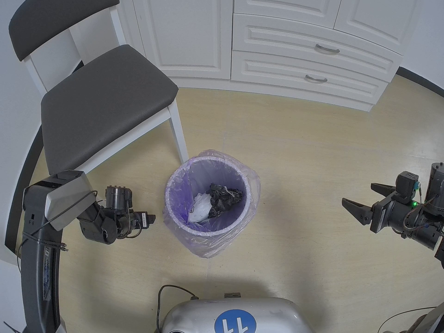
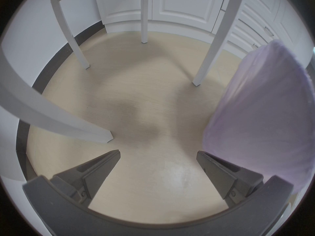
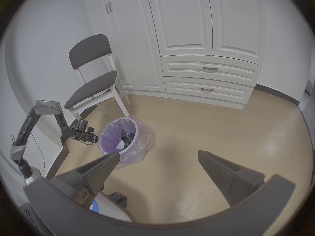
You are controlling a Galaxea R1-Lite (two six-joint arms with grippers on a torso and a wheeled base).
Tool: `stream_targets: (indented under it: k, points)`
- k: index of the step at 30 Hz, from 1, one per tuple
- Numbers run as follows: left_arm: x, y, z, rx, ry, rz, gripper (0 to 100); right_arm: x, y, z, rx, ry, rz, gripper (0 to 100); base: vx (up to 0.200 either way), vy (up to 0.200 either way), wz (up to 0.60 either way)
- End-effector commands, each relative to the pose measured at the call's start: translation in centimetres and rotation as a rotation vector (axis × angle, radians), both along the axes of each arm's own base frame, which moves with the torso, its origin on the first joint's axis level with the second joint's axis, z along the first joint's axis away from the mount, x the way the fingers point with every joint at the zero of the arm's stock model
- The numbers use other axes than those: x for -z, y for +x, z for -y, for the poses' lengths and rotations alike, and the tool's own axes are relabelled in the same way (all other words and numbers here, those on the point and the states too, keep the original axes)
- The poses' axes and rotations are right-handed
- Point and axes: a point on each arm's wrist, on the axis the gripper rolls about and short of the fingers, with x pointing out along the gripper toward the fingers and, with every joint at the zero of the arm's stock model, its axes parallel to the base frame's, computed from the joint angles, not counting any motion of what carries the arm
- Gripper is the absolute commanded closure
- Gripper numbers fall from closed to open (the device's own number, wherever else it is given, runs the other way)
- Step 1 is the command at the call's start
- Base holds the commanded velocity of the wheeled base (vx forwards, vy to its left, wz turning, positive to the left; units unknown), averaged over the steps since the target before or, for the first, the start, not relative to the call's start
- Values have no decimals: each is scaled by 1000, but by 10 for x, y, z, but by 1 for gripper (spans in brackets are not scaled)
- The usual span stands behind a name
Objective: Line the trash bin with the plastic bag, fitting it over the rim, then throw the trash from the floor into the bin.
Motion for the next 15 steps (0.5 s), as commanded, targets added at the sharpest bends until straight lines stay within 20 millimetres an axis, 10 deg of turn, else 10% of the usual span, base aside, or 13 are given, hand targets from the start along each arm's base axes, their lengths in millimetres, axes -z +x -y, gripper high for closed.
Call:
stream_targets:
  k: [1, 9, 15]
  points:
    - [-41, -32, -9, 44, -37, 66, 0, -5, -6, 1, -7, 6, 27, 0, 0, 0, 0]
    - [-30, -84, -16, 356, -56, 155, 0, -9, -8, 1, -23, 14, 42, 0, 0, 0, 0]
    - [-15, -87, 1, 442, -70, 175, 0, -8, -9, 1, -23, 13, 39, 0, 0, 0, 0]
